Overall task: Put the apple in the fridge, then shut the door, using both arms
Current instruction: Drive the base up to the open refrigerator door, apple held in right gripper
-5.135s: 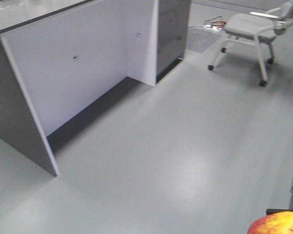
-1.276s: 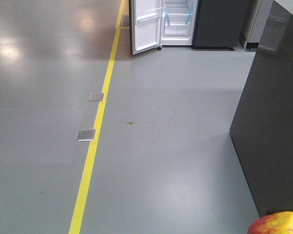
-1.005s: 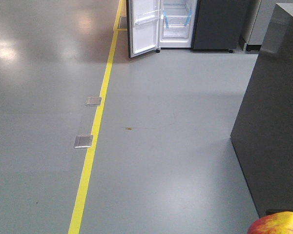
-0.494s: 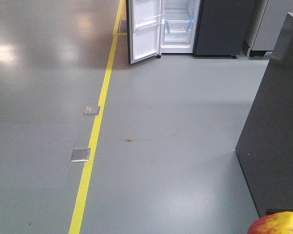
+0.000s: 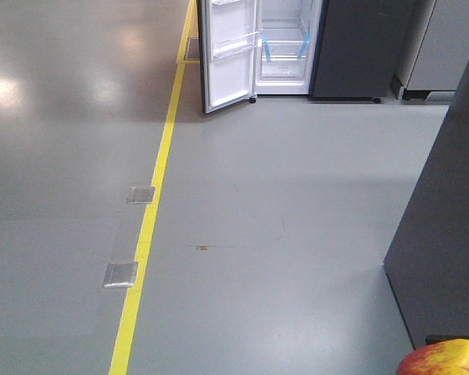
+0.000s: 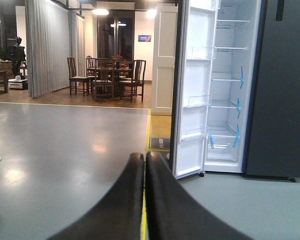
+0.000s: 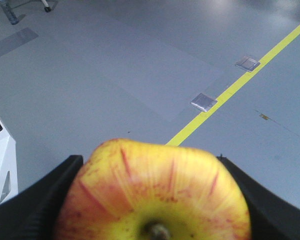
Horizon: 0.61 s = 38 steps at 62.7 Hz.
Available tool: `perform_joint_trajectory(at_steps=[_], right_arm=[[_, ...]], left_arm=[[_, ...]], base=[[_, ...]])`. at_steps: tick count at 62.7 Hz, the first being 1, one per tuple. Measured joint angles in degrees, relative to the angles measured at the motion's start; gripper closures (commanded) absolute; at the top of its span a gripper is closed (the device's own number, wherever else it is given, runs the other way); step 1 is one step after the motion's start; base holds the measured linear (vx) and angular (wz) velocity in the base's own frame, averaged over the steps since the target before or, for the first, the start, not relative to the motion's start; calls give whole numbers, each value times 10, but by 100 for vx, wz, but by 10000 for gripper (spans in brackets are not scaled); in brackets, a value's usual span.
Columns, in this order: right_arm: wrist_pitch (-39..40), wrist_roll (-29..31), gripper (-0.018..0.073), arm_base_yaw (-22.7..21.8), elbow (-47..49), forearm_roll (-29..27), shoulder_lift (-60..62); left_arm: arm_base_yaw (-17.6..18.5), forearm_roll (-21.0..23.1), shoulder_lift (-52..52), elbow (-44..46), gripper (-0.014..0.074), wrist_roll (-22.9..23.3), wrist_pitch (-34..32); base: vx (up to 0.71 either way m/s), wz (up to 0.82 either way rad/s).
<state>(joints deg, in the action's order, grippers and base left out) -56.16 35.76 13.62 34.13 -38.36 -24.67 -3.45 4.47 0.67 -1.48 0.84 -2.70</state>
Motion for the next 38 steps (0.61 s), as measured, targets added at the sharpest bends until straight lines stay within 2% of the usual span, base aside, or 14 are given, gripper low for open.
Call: perform_joint_trajectory(at_steps=[38], right_arm=[[0,0,148,0,0,0,0]], left_arm=[[0,0,0,0,603,0,0]], base=[[30,-1]])
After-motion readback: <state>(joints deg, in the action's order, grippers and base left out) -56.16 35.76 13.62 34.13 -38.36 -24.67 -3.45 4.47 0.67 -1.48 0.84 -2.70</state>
